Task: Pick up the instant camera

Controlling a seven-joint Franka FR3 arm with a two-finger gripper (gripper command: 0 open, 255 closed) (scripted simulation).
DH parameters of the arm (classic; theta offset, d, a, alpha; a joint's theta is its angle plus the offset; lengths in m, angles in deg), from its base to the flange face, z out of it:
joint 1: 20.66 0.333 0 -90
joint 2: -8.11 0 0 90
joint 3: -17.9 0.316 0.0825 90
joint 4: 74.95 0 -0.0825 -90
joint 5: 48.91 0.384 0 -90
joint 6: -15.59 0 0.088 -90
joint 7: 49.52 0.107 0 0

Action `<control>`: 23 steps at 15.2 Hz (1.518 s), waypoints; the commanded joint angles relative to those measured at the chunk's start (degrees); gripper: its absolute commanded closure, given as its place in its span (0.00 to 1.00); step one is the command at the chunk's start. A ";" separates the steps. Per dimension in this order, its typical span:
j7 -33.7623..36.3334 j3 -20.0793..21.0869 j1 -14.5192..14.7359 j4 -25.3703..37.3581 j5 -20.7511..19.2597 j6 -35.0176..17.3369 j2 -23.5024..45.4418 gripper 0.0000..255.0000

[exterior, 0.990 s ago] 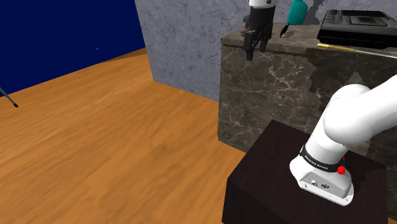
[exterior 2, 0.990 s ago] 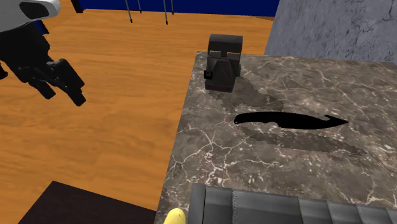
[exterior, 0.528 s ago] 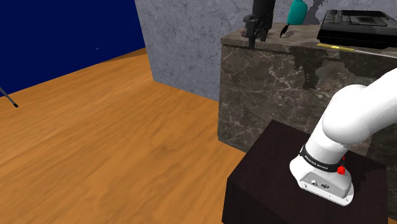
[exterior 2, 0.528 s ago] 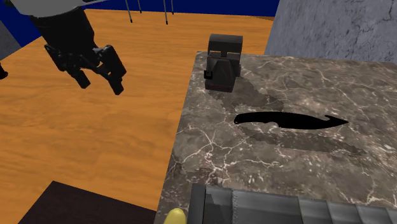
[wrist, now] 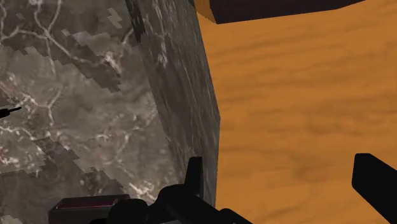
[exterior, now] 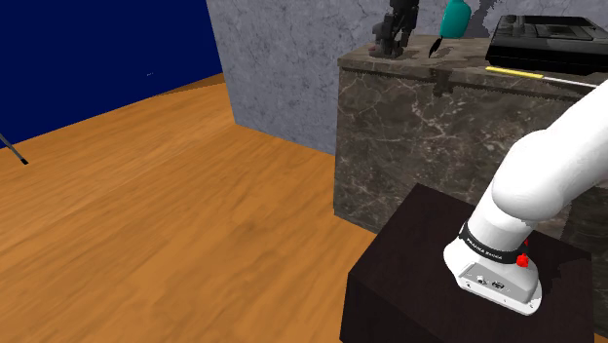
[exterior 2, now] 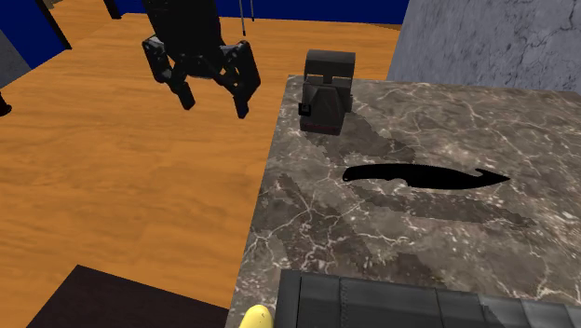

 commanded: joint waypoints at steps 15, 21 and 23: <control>-16.23 -10.47 -4.22 22.26 7.74 1.16 20.64 0.00; -16.01 -10.37 -4.11 19.63 7.45 -0.93 20.04 1.00; -15.99 -10.37 -4.10 19.59 7.43 -0.94 20.00 1.00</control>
